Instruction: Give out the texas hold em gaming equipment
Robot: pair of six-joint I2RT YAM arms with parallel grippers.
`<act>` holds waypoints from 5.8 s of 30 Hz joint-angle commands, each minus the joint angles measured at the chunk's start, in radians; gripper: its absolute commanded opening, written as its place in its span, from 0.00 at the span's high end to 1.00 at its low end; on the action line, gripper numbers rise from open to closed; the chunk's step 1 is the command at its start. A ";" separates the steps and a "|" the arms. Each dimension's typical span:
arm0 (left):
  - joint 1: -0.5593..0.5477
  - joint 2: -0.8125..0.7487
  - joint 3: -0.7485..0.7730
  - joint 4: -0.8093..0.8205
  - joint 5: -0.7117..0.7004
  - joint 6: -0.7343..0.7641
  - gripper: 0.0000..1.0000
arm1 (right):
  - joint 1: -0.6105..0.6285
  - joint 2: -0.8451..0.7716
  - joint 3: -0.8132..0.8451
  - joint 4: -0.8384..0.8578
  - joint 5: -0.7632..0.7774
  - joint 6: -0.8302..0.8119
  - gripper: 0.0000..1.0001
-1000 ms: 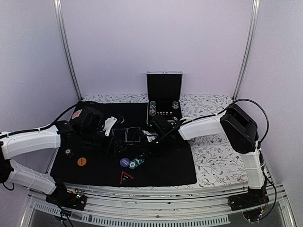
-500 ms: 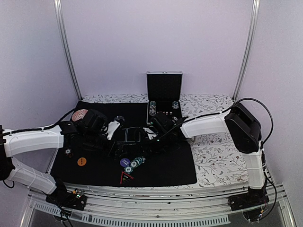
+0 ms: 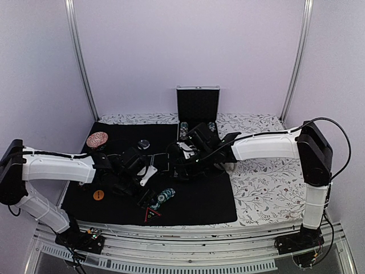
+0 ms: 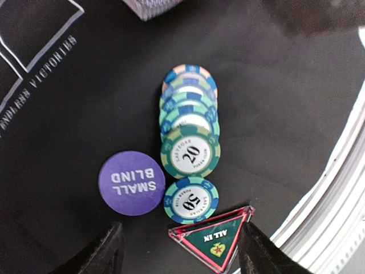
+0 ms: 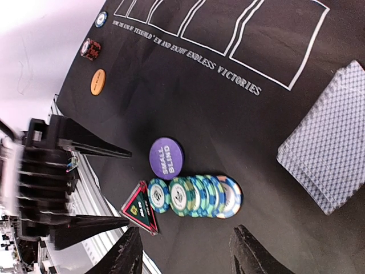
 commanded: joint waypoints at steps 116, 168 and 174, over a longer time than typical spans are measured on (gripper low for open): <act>-0.069 0.377 0.310 0.009 -0.173 0.072 0.82 | -0.048 -0.272 -0.264 -0.024 0.092 -0.073 0.45; -0.042 0.247 0.163 -0.001 -0.139 0.131 0.21 | -0.052 -0.291 -0.283 -0.051 0.094 -0.089 0.45; -0.040 0.248 0.124 -0.004 -0.131 0.116 0.21 | -0.053 -0.291 -0.285 -0.054 0.089 -0.092 0.44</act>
